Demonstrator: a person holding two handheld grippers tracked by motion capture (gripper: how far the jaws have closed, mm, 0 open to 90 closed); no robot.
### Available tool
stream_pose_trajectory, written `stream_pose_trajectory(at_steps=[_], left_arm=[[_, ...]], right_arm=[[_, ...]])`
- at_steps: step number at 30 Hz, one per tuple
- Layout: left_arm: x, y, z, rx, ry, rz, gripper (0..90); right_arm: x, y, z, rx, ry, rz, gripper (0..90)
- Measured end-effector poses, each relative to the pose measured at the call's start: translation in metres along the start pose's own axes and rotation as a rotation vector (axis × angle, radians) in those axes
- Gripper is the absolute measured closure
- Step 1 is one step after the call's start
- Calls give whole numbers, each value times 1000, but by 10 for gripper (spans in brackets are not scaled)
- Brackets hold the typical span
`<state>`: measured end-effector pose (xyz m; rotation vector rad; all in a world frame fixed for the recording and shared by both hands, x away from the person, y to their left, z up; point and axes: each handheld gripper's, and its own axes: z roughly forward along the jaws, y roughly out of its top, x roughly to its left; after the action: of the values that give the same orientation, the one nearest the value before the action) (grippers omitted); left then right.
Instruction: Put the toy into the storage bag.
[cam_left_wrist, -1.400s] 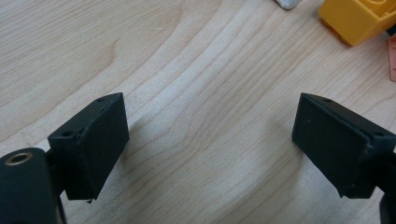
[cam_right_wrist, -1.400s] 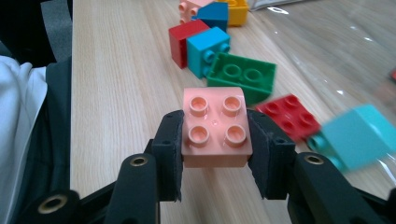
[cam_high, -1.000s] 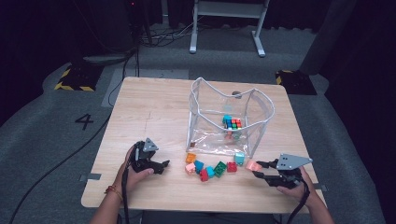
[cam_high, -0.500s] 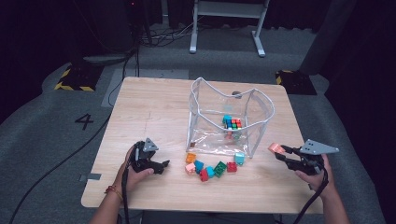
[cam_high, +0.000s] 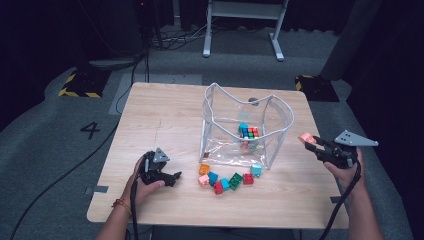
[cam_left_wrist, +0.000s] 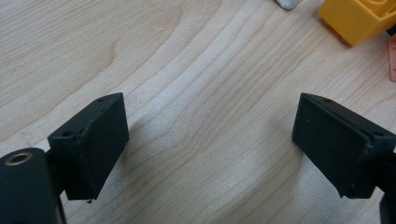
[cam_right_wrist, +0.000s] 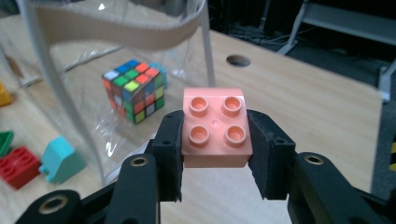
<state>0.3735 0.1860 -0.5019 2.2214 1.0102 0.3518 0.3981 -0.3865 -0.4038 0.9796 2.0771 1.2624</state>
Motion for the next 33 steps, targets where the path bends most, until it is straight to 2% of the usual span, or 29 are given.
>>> stream_pose_trajectory(at_steps=[3, 4, 6, 8, 10, 13, 18, 19, 23, 24, 26, 29, 33], left_arm=[[0, 0, 0, -3, 1, 6, 110], [0, 0, 0, -3, 1, 6, 110], [0, 0, 0, -4, 1, 5, 110], [0, 0, 0, -4, 0, 5, 110], [0, 0, 0, 0, 2, -1, 110], [0, 0, 0, 0, 0, -1, 110], [0, 0, 0, -3, 0, 4, 110], [0, 0, 0, 0, 2, 0, 110], [0, 0, 0, -1, 0, 2, 110], [0, 0, 0, -3, 1, 3, 110], [0, 0, 0, -2, 2, 1, 110], [0, 0, 1, -6, 3, 9, 109], [0, 0, 1, -6, 3, 9, 109]], right_arm=[[-5, 16, -1, -22, 0, 13, 592], [-5, 16, -1, -22, 0, 13, 592], [-8, 33, -1, -29, -23, -20, 591], [-8, 37, -1, -32, -17, -17, 592], [-10, 52, 1, -39, -22, -28, 592], [-11, 65, 4, -40, -24, -41, 591], [-10, 83, 8, -54, -18, -55, 592], [-11, 92, 11, -54, -9, -57, 592], [-10, 102, 14, -49, -4, -53, 591], [-9, 111, 18, -45, 0, -67, 592], [-9, 114, 19, -42, -2, -73, 592], [-6, 131, 26, -44, 7, -98, 591], [-3, 146, 32, -52, 33, -103, 591]])
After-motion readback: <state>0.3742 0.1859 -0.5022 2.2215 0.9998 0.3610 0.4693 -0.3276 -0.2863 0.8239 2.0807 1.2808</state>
